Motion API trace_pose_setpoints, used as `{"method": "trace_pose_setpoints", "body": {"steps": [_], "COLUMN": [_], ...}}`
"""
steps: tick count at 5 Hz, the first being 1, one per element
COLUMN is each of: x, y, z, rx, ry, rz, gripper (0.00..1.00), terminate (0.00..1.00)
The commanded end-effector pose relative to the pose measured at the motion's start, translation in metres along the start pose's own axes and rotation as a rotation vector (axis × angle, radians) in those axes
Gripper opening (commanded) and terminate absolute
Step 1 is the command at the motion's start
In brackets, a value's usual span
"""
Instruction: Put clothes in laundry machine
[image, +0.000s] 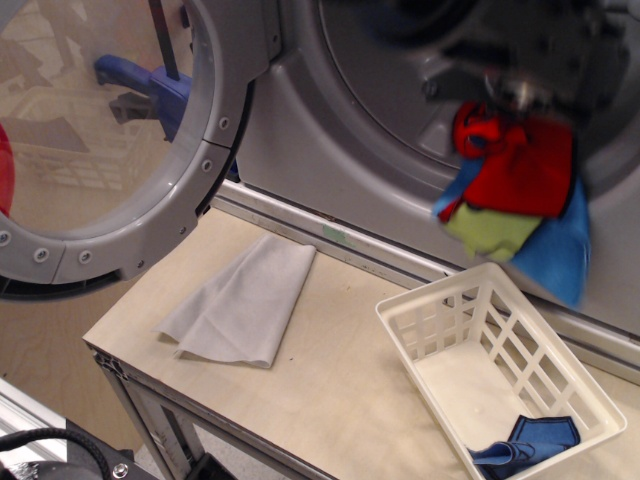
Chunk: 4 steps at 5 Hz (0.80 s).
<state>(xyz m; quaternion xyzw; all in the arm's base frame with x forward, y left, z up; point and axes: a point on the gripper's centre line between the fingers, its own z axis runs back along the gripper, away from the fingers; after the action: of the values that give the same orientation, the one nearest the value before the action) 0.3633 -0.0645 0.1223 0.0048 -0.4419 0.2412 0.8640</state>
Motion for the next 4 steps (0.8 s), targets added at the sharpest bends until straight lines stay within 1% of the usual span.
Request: {"method": "trace_pose_setpoints", "body": {"steps": [1, 2, 3, 4], "x": [0.042, 0.047, 0.044, 0.040], "y": [0.004, -0.003, -0.003, -0.004], "z": [-0.020, -0.030, -0.041, -0.037], "rx": [0.033, 0.007, 0.037, 0.013], "ry": [0.002, 0.026, 0.061, 0.055], "rz": [0.100, 0.113, 0.082, 0.057], "gripper": [0.00, 0.00, 1.00, 1.00], "terminate": [0.00, 0.00, 0.00, 0.00]}}
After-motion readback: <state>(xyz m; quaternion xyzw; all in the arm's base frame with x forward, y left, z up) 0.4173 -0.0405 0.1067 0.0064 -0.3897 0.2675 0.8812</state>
